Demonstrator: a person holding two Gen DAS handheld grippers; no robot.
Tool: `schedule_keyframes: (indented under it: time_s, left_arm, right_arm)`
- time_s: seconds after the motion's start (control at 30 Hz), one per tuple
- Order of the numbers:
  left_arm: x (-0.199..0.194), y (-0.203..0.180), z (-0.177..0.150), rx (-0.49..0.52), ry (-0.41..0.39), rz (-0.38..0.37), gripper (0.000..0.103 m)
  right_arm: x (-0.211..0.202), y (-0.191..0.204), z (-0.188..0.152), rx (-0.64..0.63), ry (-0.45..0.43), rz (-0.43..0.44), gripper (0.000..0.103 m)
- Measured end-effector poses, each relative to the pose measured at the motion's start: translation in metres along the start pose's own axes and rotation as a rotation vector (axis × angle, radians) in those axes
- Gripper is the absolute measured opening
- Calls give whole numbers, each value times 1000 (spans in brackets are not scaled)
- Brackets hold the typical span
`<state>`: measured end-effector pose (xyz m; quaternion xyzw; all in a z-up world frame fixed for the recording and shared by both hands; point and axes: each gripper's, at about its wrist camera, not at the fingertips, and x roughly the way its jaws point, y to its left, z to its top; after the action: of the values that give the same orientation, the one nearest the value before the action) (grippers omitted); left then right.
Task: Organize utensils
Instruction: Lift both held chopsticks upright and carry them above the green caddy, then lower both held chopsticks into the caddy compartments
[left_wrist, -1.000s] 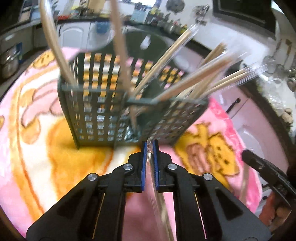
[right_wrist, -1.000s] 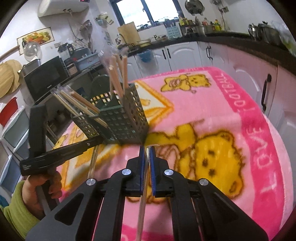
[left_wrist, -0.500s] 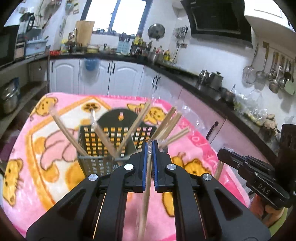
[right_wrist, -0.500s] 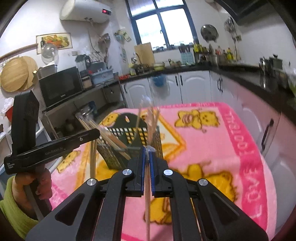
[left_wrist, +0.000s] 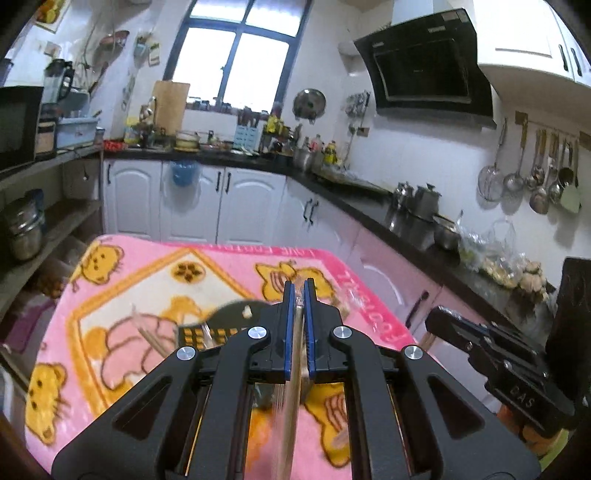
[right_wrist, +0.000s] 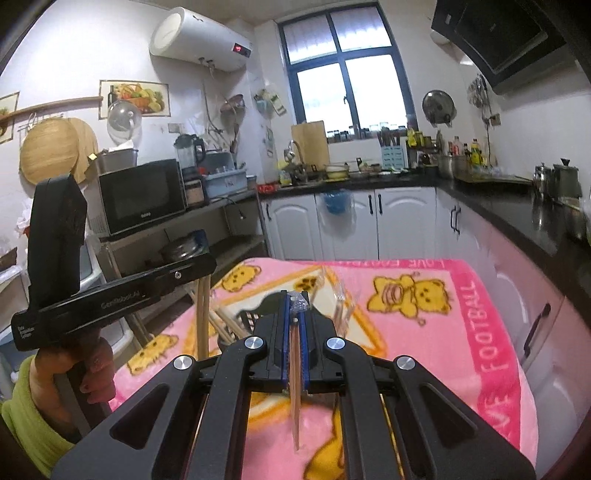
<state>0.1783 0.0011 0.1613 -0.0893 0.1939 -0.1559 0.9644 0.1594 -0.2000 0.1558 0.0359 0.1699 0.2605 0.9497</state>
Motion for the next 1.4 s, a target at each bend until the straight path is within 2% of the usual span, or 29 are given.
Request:
schedule_keyframes:
  time_s: [0.33, 0.83, 1.17, 1.4]
  left_arm:
    - [-6, 1, 40, -16, -107, 21, 3]
    - [15, 2, 78, -41, -195, 64, 3]
    - [47, 7, 88, -72, -204, 85, 3]
    - [70, 11, 82, -56, -181, 109, 3]
  right_arm:
    - [0, 8, 25, -27, -44, 4, 5]
    - [19, 6, 60, -8, -87, -5, 5]
    - [39, -1, 80, -23, -120, -43, 5]
    - [63, -15, 80, -5, -83, -55, 5]
